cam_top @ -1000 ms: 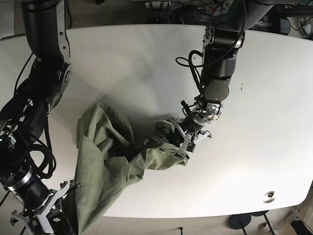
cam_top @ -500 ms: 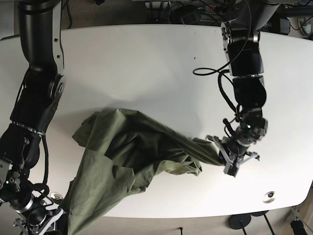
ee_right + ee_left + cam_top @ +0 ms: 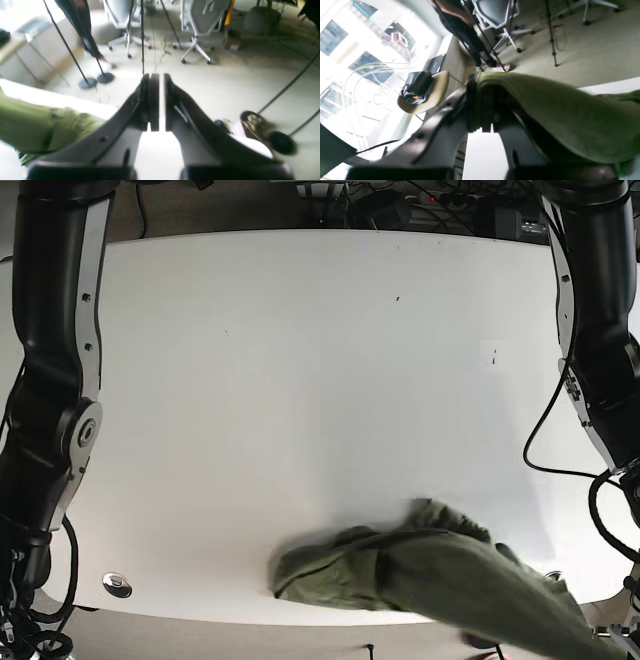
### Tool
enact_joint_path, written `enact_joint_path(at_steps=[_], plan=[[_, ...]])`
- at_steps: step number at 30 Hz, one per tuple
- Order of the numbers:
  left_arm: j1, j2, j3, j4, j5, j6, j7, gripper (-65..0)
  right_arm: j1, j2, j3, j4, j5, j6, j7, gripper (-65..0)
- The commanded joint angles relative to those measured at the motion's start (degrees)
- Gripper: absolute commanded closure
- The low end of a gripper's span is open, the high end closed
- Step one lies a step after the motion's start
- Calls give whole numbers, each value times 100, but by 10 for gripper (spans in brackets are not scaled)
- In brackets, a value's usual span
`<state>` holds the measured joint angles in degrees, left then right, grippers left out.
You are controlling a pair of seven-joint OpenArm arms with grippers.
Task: Fold the T-shirt properly
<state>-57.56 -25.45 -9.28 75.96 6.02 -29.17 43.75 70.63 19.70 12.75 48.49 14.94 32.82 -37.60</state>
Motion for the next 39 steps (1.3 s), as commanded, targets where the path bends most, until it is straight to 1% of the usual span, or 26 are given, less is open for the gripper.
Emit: enact_joint_path(at_steps=[1, 3, 4, 5, 6, 8, 9, 11, 12, 14, 15, 16, 17, 21, 22, 24, 25, 26, 27, 28, 30, 31, 32, 36, 38, 39], plan=[[618, 0, -413, 874, -44, -296, 52, -6, -430, 65, -5, 641, 559, -25, -68, -19], [1321, 18, -703, 1533, -44, -499, 359, -6, -1142, 38, -40, 1133, 787, -33, -156, -19], [1673, 18, -764, 1885, -44, -586, 544, -6, -1459, -32, -40, 1336, 858, -33, -156, -21], [2182, 27, -879, 2421, -44, -639, 781, -6, -1898, -181, -40, 1564, 831, -33, -165, -21], [2604, 71, -1037, 2746, -44, -657, 913, -6, -2153, -269, -40, 1679, 796, -33, -156, -22], [3352, 194, -1468, 3300, -44, -666, 1045, -6, -2584, -410, -40, 1863, 708, -25, -147, -51], [3818, 264, -1714, 3538, -53, -674, 1186, -6, -2821, -559, -40, 1907, 673, -16, -147, -100], [4459, 405, -2022, 3687, -53, -894, 1309, -6, -3015, -691, -49, 1907, 673, 10, -147, -189], [4767, 501, -2250, 3740, -44, -1035, 1370, -6, -3111, -726, -49, 1907, 673, 10, -147, -246], [5356, 739, -2813, 3775, -44, -1083, 1432, -6, -3261, -779, -58, 1907, 691, 19, -147, -368], [5752, 897, -3217, 3793, -35, -1083, 1423, -6, -3287, -902, -102, 1907, 682, 19, -147, -450], [5980, 967, -3446, 3810, -35, -1083, 1414, -6, -3296, -920, -198, 1898, 682, 19, -147, -488], [6191, 1020, -3648, 3828, -35, -1083, 1414, -4, -3331, -920, -313, 1898, 682, 19, -147, -509], [6578, 1178, -4114, 3819, -53, -1083, 1397, -13, -3428, -955, -612, 1916, 735, 19, -138, -514], [6578, 1178, -4096, 3810, -53, -1083, 1397, -32, -3437, -964, -673, 1925, 735, 28, -138, -514], [6490, 1161, -3982, 3801, -53, -1083, 1397, -217, -3463, -973, -867, 2039, 743, 28, -138, -514], [6376, 1161, -3929, 3784, -53, -1083, 1397, -312, -3481, -1025, -937, 2074, 743, 28, -138, -514], [6218, 1161, -3824, 3766, -53, -1083, 1397, -396, -3542, -1069, -972, 2074, 743, 28, -138, -514], [5945, 1161, -3543, 3749, -53, -1083, 1397, -463, -3569, -1096, -972, 2100, 743, 28, -138, -514], [5752, 1169, -3314, 3696, -53, -1083, 1397, -472, -3595, -1104, -972, 2127, 743, 28, -138, -514], [5347, 1169, -2751, 3379, -53, -771, 1379, -474, -3621, -1113, -998, 2232, 743, 28, -138, -514], [4960, 1187, -2461, 2993, -53, -569, 1221, -476, -3700, -1122, -998, 2294, 743, 28, -138, -514], [4688, 1196, -2321, 2659, -53, -499, 1063, -476, -3736, -1122, -998, 2338, 743, 19, -138, -514], [3765, 1196, -1934, 1217, -53, -472, 693, -474, -3859, -1122, -1007, 2487, 743, 19, -174, -514], [3352, 1205, -1925, 434, -44, -463, 289, -472, -3885, -1122, -972, 2487, 743, 19, -174, -514], [3053, 1205, -1925, -251, -44, -463, -36, -472, -3894, -1122, -972, 2487, 743, 19, -174, -514]])
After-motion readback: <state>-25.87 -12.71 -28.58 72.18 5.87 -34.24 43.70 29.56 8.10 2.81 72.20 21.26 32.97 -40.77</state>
